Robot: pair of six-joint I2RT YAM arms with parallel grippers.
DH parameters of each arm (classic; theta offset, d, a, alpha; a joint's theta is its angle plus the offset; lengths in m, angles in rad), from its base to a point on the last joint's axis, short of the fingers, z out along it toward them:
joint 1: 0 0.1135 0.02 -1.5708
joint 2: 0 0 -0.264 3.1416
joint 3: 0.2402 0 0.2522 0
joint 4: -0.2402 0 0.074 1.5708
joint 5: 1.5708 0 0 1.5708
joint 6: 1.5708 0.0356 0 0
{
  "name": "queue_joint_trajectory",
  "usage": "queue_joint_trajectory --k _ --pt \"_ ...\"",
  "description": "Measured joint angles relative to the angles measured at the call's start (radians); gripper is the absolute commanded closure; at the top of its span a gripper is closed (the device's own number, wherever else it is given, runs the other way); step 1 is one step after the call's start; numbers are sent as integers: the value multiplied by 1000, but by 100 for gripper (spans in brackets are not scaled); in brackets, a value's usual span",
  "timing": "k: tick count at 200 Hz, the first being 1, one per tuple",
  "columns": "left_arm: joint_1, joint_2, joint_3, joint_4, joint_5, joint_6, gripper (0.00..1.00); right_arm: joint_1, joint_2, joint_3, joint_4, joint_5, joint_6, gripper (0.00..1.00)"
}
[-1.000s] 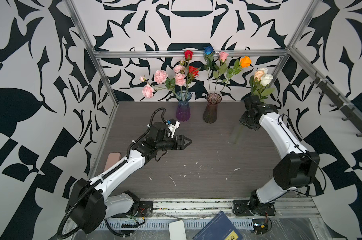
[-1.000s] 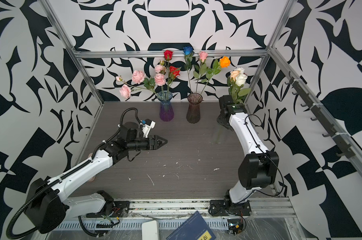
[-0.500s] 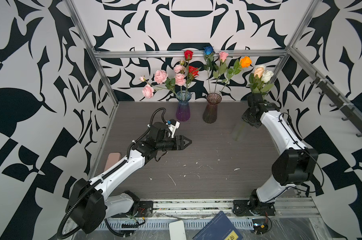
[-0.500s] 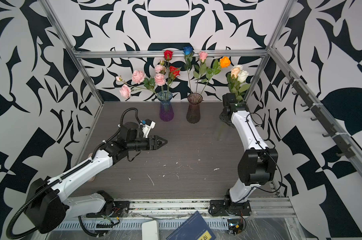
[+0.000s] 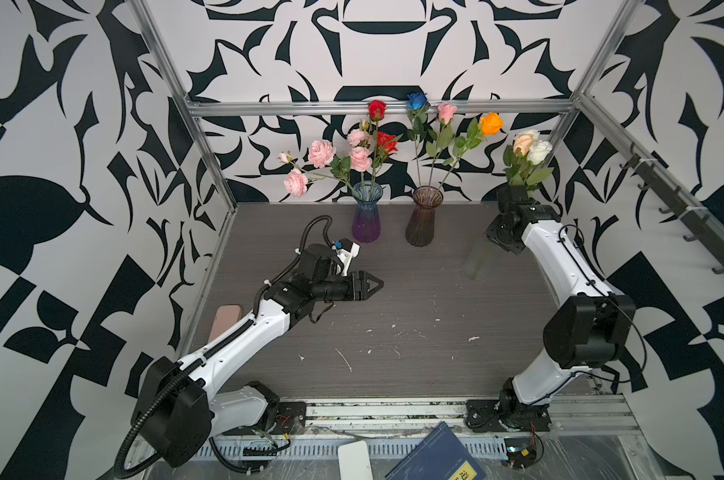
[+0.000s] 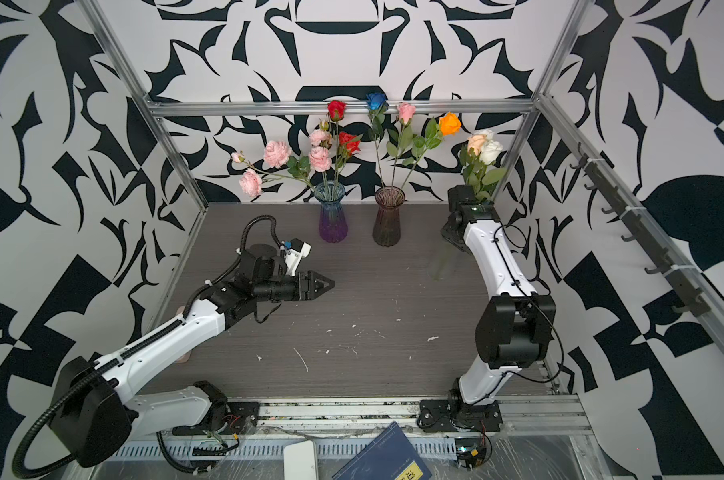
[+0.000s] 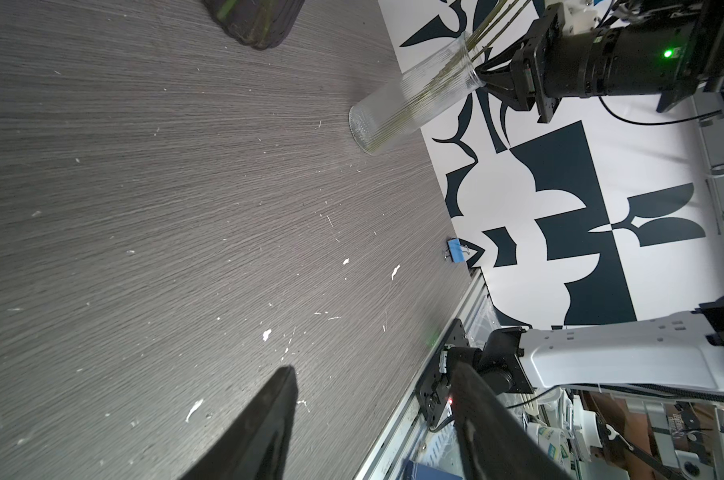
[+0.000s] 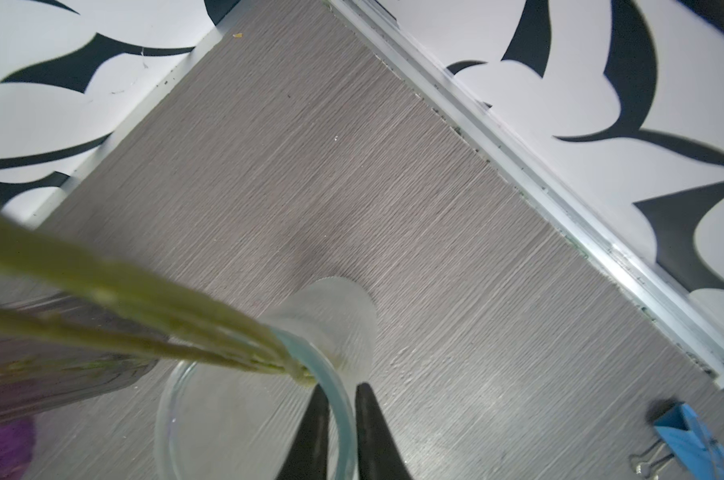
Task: Arrange the flowers into the vase
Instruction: 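Move the clear vase with the right gripper to the far table corner, then open the right gripper and release the clear vase rim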
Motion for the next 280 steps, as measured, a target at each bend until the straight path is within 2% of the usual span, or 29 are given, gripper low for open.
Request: queue_joint_trajectory --k 53,80,115,147,192,240,259,280 --pt "0 -5 2 -1 0 0 37 -5 -1 0 -1 3 -35 58" --pt "0 -11 2 -2 0 0 37 -5 -16 -6 -2 -2 -39 42" --pt "0 -23 2 -3 0 -1 37 -7 -89 -34 -3 -24 -45 32" --pt "0 -28 2 -4 0 -5 37 -7 -171 -48 -6 -50 -50 29" --pt "0 -51 2 -8 -2 -8 37 -7 -288 -109 -20 -89 -51 31" --pt "0 -164 -12 -2 -53 0 35 -7 -567 -306 9 -213 -137 34" --pt "1 -241 -60 44 -84 4 27 -7 -687 -389 34 -298 -189 34" --pt "1 -330 -130 93 -133 19 2 -7 -794 -496 82 -388 -227 32"
